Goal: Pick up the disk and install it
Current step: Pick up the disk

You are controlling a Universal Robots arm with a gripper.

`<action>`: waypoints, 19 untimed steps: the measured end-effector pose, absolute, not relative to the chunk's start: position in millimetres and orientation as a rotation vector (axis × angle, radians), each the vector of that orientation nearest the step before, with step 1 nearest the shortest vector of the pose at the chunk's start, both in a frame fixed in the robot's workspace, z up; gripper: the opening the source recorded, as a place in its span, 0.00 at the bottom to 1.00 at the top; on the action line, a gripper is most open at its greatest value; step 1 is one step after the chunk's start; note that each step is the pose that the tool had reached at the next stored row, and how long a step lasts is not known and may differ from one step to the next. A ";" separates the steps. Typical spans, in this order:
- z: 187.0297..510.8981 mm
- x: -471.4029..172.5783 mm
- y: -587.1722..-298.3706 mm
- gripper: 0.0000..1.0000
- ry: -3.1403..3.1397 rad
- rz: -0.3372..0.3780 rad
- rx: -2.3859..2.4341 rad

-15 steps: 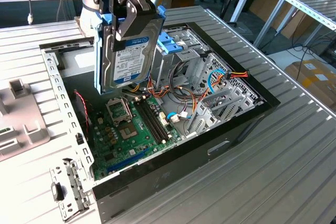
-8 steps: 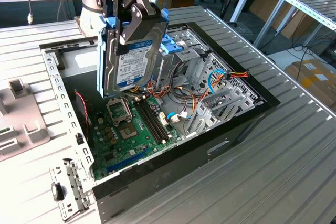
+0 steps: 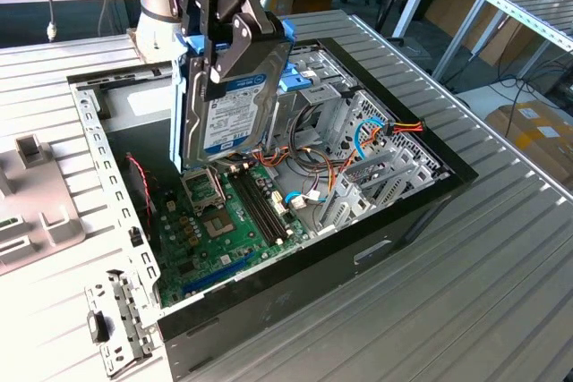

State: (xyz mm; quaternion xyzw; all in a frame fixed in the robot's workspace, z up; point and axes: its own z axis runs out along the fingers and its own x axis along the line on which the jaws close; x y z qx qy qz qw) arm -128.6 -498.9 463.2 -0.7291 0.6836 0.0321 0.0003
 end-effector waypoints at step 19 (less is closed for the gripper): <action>462.8 -124.2 -524.4 0.37 2.147 0.101 -2.290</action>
